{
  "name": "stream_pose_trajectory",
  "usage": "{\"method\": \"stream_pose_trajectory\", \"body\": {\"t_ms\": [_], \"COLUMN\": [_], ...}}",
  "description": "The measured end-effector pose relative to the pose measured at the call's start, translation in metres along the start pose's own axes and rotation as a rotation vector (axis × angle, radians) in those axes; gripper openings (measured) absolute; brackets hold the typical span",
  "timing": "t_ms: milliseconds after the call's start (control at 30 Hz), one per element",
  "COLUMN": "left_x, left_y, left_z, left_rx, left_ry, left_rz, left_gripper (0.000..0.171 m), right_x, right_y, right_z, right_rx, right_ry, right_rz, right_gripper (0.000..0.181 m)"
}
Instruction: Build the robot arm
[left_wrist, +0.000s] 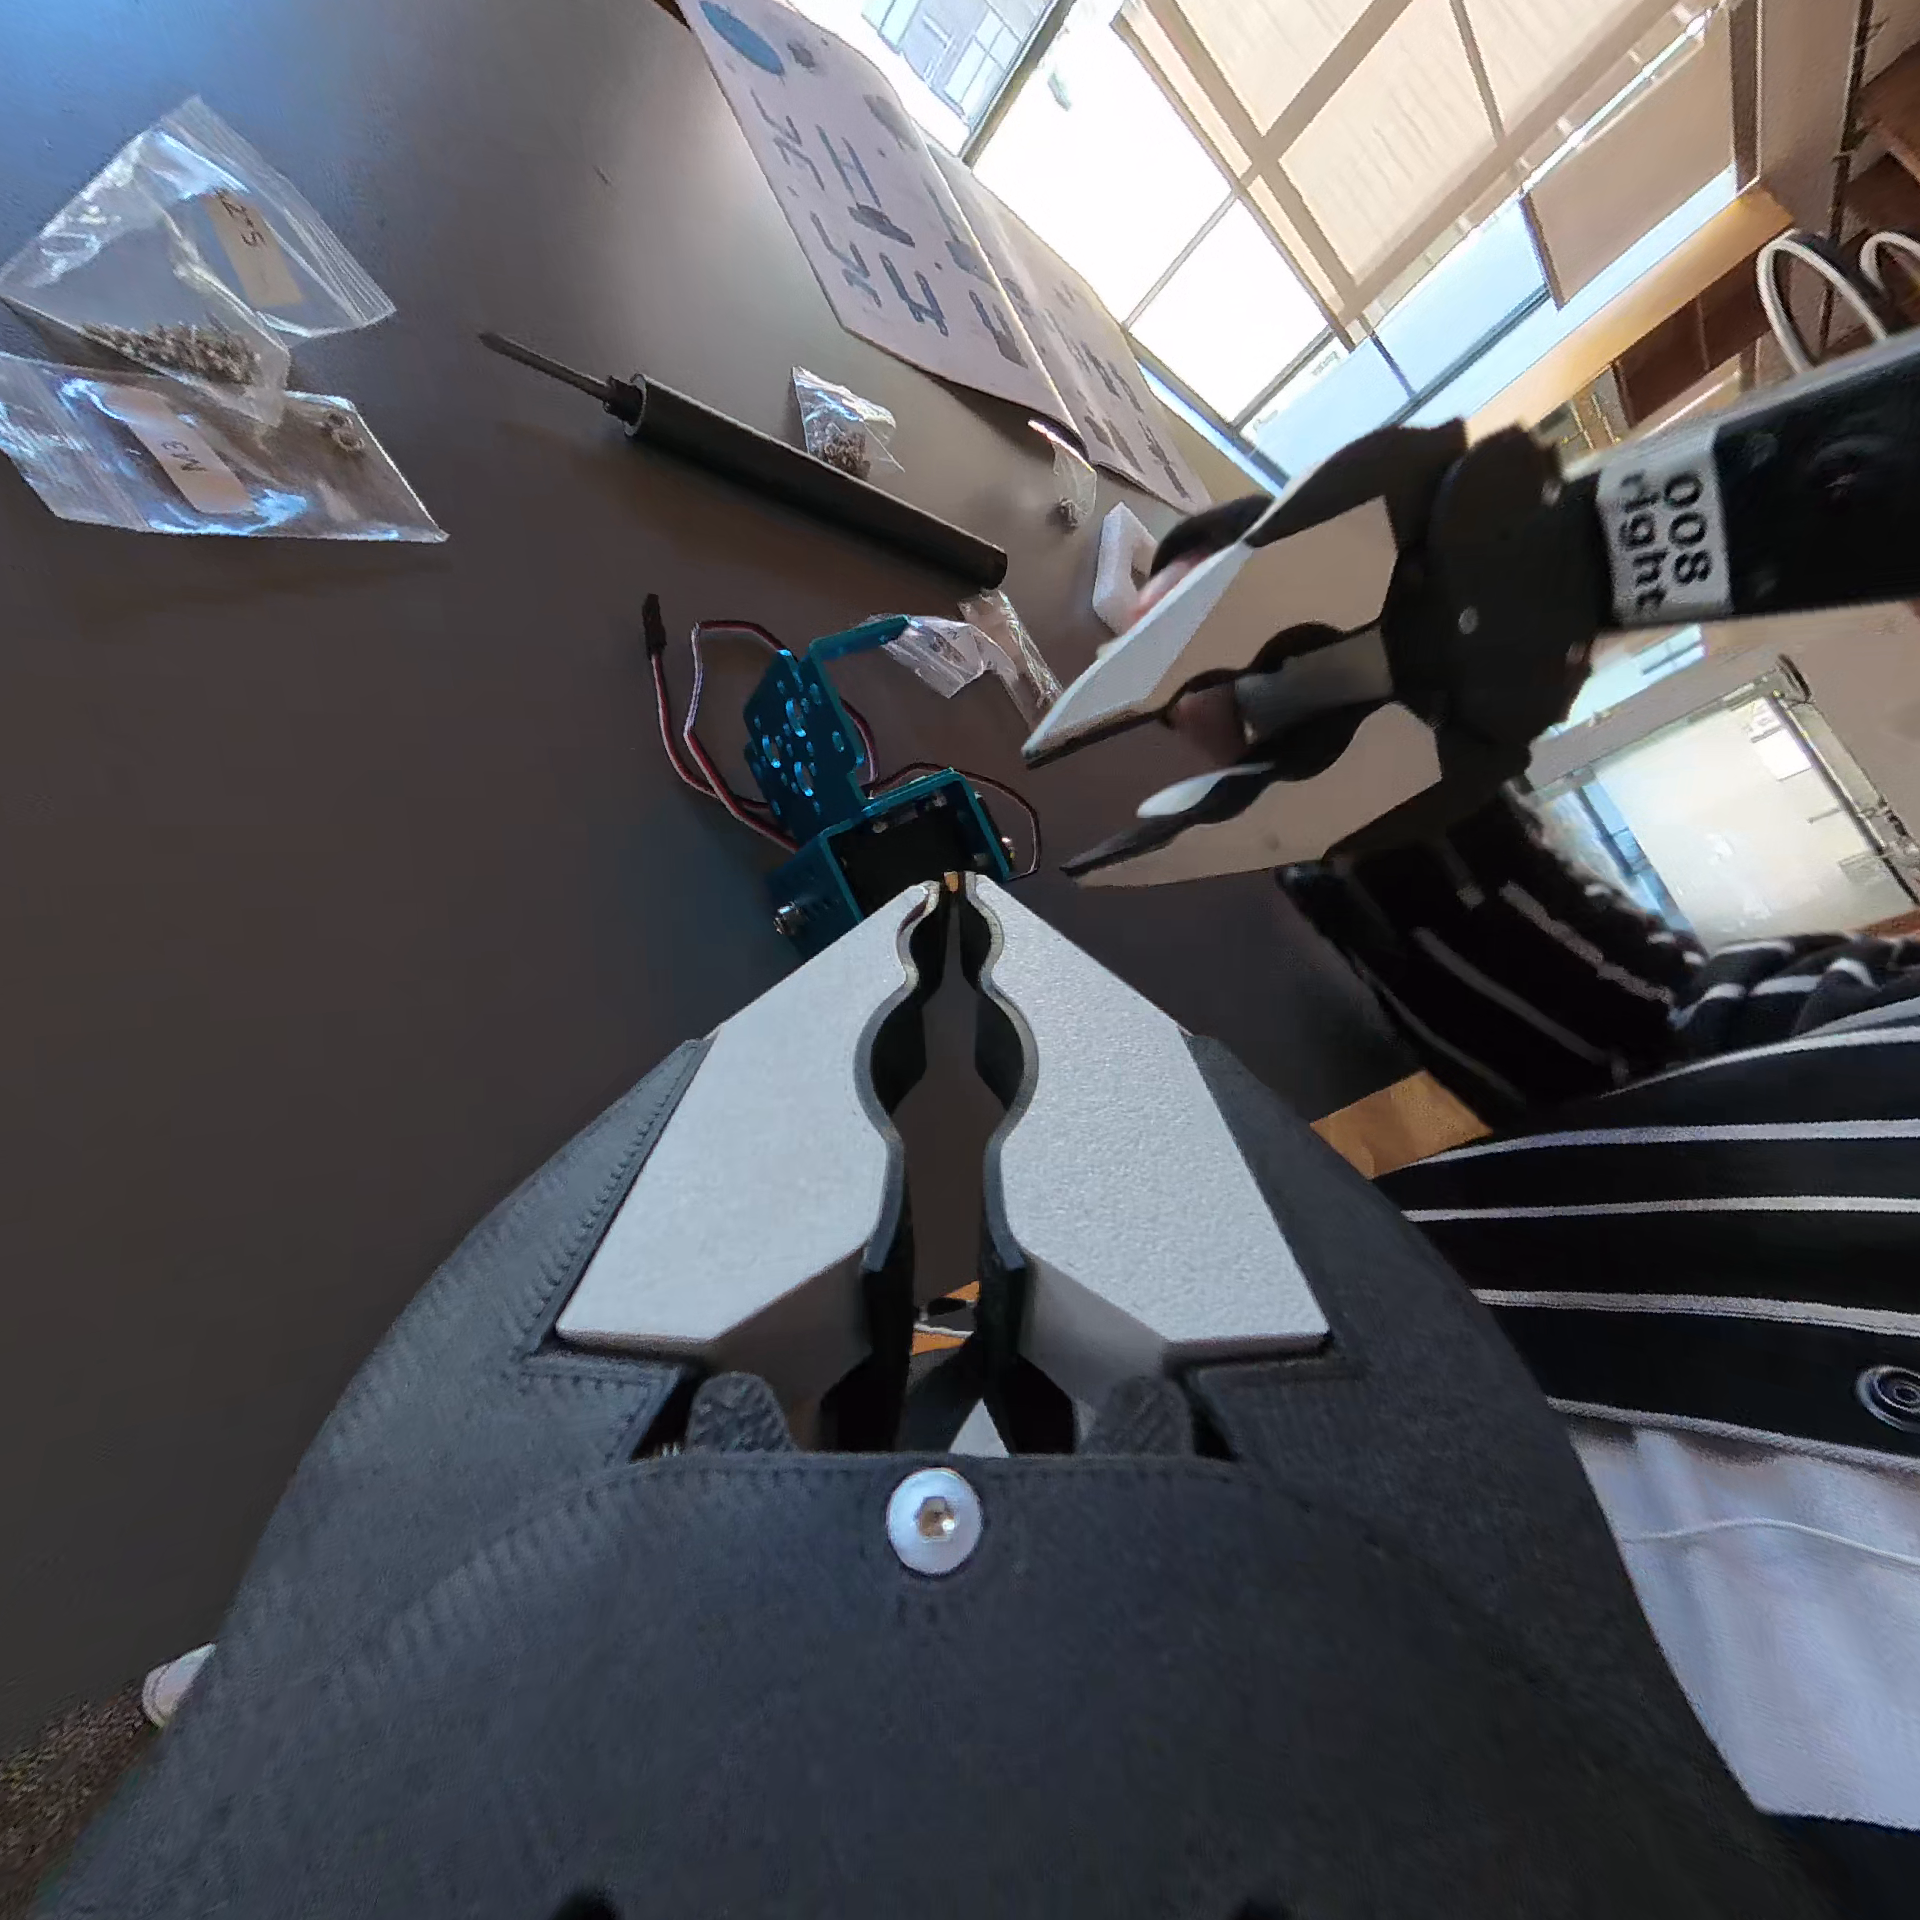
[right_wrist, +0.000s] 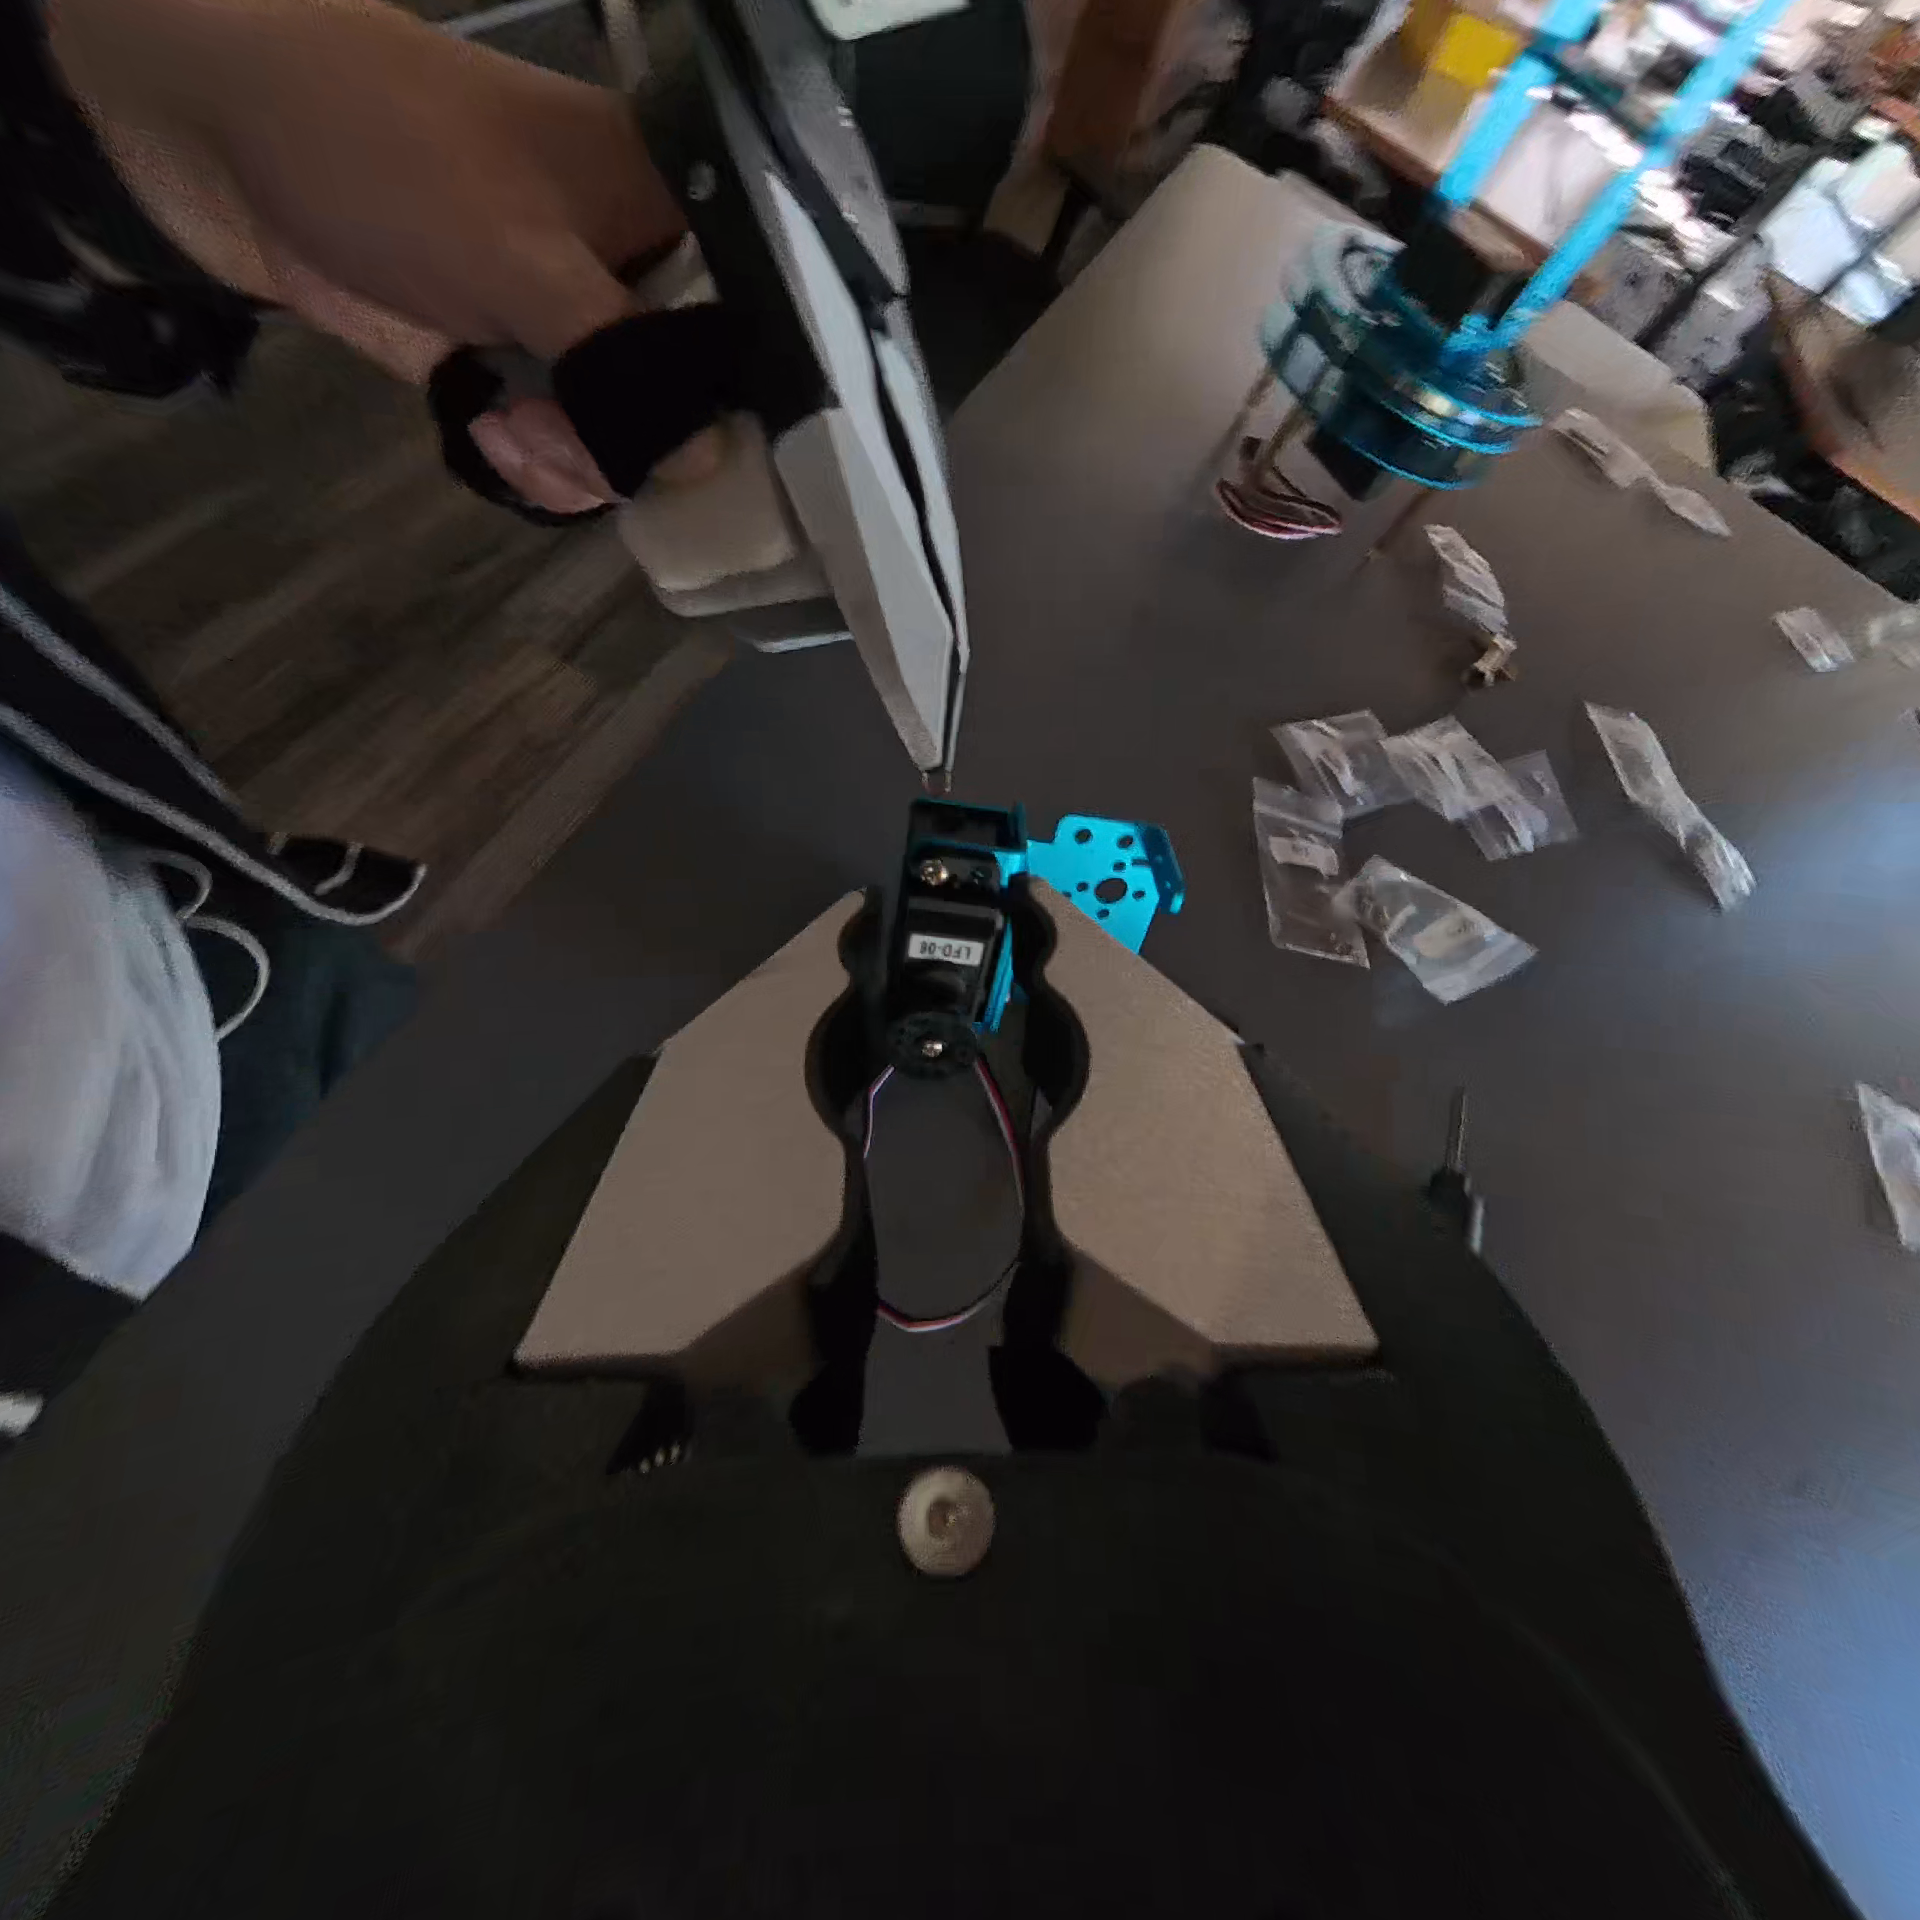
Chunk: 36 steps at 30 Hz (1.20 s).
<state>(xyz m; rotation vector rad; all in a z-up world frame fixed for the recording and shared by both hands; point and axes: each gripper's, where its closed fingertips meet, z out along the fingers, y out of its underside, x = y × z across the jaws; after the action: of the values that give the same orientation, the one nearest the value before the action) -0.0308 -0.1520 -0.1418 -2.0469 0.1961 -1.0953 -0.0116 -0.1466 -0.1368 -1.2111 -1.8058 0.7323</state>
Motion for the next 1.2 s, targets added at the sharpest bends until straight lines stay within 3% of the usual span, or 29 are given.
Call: {"method": "stream_pose_trajectory", "body": {"t_ms": [333, 667, 1100, 1200], "left_x": [-0.002, 0.0, -0.003, -0.004], "left_y": [0.005, 0.009, 0.005, 0.005], "left_z": [-0.002, -0.007, -0.01, -0.012], "left_rx": [0.041, 0.04, 0.044, 0.046], "left_ry": [-0.013, -0.039, -0.029, -0.022], "left_rz": [0.004, 0.01, 0.007, 0.009], "left_gripper": [0.0, 0.0, 0.0, 0.0], "right_x": [0.002, -0.001, -0.011, -0.012], "right_y": [-0.008, 0.003, -0.004, -0.008], "right_z": [0.006, 0.012, 0.022, 0.023], "right_rx": [-0.194, -0.336, -0.371, -0.356], "right_ry": [-0.451, -0.705, -0.714, -0.705], "right_rz": [-0.297, -0.381, -0.348, -0.308], "right_gripper": [0.017, 0.02, 0.011, 0.019]}}
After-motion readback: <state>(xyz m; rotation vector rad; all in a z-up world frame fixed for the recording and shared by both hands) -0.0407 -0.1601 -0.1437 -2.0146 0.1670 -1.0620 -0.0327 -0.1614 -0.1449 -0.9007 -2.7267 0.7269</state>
